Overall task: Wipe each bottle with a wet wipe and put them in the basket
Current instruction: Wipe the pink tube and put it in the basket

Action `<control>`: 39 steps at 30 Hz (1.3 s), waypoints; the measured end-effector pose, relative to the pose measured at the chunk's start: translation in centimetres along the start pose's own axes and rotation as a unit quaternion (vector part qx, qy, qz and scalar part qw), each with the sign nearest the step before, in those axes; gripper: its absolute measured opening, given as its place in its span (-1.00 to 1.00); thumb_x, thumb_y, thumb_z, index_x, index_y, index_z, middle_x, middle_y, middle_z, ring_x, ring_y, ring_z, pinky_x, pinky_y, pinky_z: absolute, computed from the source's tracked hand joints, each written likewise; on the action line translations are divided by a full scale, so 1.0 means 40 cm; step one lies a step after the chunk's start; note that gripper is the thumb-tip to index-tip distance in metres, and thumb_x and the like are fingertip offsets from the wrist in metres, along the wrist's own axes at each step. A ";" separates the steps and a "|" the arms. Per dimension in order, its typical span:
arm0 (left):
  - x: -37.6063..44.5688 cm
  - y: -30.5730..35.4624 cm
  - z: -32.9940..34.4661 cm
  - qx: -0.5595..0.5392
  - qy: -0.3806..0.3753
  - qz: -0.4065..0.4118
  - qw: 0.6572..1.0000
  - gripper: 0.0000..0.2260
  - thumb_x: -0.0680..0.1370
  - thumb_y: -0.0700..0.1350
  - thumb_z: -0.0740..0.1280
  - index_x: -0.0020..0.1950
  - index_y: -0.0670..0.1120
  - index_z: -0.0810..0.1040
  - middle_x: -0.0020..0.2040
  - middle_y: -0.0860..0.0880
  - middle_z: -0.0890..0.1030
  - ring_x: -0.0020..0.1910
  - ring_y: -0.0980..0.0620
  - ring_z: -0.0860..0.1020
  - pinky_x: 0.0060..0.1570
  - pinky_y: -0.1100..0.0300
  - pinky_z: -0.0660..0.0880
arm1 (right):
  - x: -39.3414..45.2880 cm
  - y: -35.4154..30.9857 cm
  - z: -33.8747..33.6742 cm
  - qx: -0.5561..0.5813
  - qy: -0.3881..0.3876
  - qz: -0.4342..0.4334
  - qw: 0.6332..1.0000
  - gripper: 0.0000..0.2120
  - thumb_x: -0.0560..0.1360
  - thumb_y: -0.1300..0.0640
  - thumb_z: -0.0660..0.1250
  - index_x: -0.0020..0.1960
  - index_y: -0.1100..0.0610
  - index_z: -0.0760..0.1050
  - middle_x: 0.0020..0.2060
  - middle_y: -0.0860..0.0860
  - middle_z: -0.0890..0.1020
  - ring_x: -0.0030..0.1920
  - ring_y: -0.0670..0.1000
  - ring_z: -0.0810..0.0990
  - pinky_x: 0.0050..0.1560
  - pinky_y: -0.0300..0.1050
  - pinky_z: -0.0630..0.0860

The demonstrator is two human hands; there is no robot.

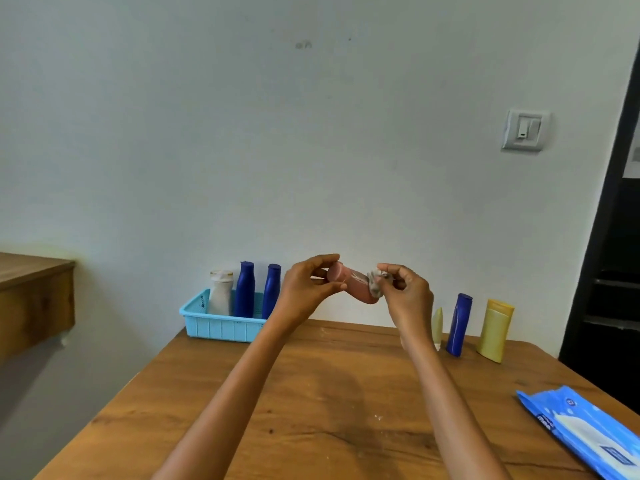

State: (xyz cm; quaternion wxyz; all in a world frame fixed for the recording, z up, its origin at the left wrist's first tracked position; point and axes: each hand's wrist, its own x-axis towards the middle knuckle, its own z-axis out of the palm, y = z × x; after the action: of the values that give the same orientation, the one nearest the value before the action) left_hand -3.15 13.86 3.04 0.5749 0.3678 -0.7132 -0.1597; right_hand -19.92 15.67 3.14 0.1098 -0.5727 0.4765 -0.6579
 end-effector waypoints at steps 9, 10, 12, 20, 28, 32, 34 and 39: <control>-0.002 0.008 0.025 -0.001 0.032 0.035 0.999 -0.50 0.40 -0.18 0.49 0.31 -0.06 0.44 0.02 0.07 0.57 -0.08 0.19 0.56 -0.10 0.47 0.50 | -0.032 -0.051 0.034 0.039 -0.023 -0.057 0.997 -0.71 0.49 0.21 0.36 0.19 0.09 0.45 0.01 0.04 0.65 -0.02 -0.07 0.61 -0.16 -0.39 0.54; -0.002 0.010 0.021 -0.002 0.036 0.037 0.999 -0.49 0.40 -0.18 0.49 0.32 -0.06 0.43 0.01 0.08 0.56 -0.08 0.21 0.56 -0.12 0.49 0.49 | -0.032 -0.056 0.033 0.043 -0.030 -0.063 0.997 -0.72 0.48 0.23 0.37 0.17 0.10 0.45 0.00 0.04 0.65 -0.04 -0.09 0.60 -0.17 -0.42 0.53; -0.003 0.014 0.015 0.004 0.039 0.041 0.998 -0.48 0.41 -0.19 0.48 0.33 -0.07 0.41 0.00 0.08 0.55 -0.10 0.24 0.54 -0.15 0.54 0.46 | -0.030 -0.056 0.028 0.037 -0.042 -0.067 0.996 -0.73 0.47 0.23 0.39 0.14 0.11 0.46 -0.02 0.03 0.65 -0.09 -0.14 0.57 -0.21 -0.51 0.50; -0.020 0.029 0.034 0.014 0.007 0.053 0.998 -0.47 0.43 -0.18 0.46 0.36 -0.04 0.37 -0.02 0.09 0.56 -0.08 0.19 0.57 -0.09 0.39 0.52 | -0.033 -0.057 0.022 0.034 -0.039 -0.077 0.996 -0.88 0.49 0.19 0.37 0.00 0.05 0.50 -0.11 -0.11 0.62 -0.08 -0.17 0.59 -0.18 -0.45 0.49; 0.003 0.024 -0.008 0.025 0.056 0.038 0.997 -0.38 0.40 -0.17 0.49 0.40 -0.08 0.32 0.00 0.06 0.54 -0.13 0.23 0.54 -0.18 0.55 0.45 | -0.040 -0.030 0.033 0.022 -0.054 -0.079 0.995 -0.91 0.48 0.22 0.37 -0.04 0.13 0.63 -0.13 -0.03 0.66 -0.12 -0.12 0.59 -0.17 -0.45 0.49; -0.004 0.029 0.007 0.029 0.037 0.041 0.998 -0.39 0.40 -0.16 0.49 0.39 -0.07 0.33 0.00 0.04 0.56 -0.15 0.22 0.54 -0.19 0.55 0.46 | -0.045 -0.045 0.040 0.031 -0.020 -0.104 0.994 -0.82 0.49 0.23 0.36 0.07 0.16 0.62 -0.07 -0.08 0.63 -0.09 -0.22 0.55 -0.10 -0.54 0.46; -0.003 0.033 0.011 0.010 0.044 0.034 0.998 -0.40 0.40 -0.17 0.49 0.39 -0.08 0.35 -0.01 0.04 0.56 -0.14 0.22 0.56 -0.18 0.52 0.48 | -0.045 -0.056 0.039 0.049 -0.019 -0.114 0.992 -0.83 0.48 0.24 0.37 0.06 0.16 0.63 -0.08 -0.09 0.64 -0.09 -0.20 0.59 -0.08 -0.46 0.51; -0.001 0.026 0.004 0.010 0.038 0.014 0.999 -0.42 0.39 -0.20 0.49 0.37 -0.08 0.38 0.04 0.04 0.54 -0.09 0.16 0.55 -0.17 0.53 0.47 | -0.034 -0.014 0.028 0.027 -0.012 -0.069 0.997 -0.83 0.49 0.24 0.36 0.06 0.18 0.63 -0.04 0.02 0.67 -0.01 -0.10 0.59 -0.14 -0.56 0.44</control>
State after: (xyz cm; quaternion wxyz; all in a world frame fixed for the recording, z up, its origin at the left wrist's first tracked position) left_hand -3.64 14.57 3.63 0.6001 0.3692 -0.6975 -0.1303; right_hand -18.28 16.34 2.55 0.0856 -0.6088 0.4168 -0.6696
